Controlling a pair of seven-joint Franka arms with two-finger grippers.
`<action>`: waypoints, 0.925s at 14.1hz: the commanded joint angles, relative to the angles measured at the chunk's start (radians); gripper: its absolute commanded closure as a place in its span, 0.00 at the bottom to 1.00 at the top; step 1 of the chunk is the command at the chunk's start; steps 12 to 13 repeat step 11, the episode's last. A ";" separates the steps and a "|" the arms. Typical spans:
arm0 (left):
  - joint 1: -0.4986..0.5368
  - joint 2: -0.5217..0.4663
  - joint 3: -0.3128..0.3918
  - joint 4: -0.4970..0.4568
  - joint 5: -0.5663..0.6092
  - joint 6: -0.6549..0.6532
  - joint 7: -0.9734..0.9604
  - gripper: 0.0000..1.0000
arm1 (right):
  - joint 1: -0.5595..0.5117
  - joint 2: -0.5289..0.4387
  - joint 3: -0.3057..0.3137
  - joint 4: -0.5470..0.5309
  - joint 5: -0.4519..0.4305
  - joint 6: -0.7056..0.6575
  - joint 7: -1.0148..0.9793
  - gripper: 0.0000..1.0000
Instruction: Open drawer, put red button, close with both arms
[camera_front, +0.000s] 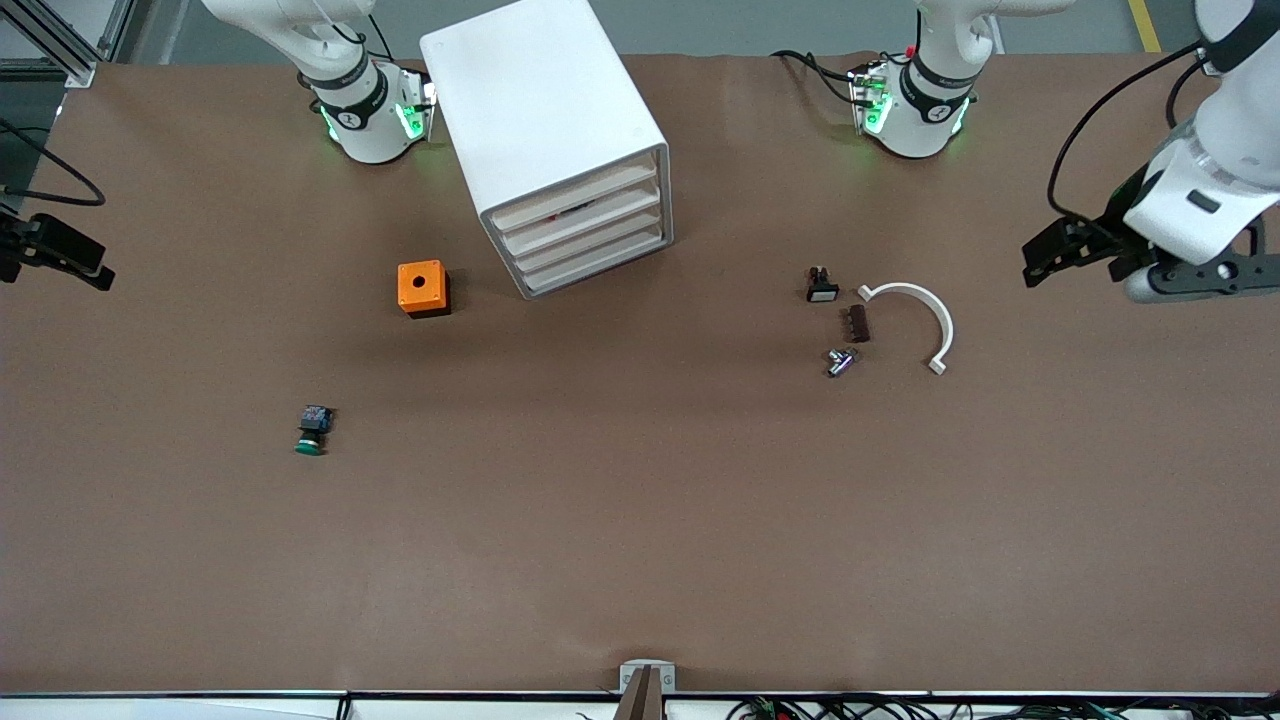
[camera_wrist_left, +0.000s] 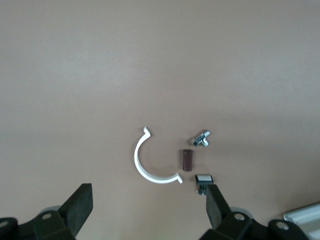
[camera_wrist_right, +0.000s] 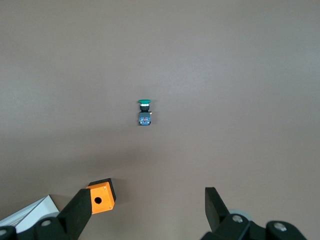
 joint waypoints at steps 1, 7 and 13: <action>0.005 -0.040 0.002 0.036 -0.019 -0.062 0.003 0.00 | -0.002 0.000 0.001 0.019 0.006 -0.020 -0.003 0.00; -0.001 -0.088 0.000 0.026 -0.017 -0.083 0.006 0.00 | -0.002 0.002 0.001 0.018 0.006 -0.020 0.002 0.00; -0.004 -0.076 -0.014 0.032 -0.006 -0.085 0.007 0.00 | -0.010 0.000 0.000 0.019 0.001 -0.022 0.000 0.00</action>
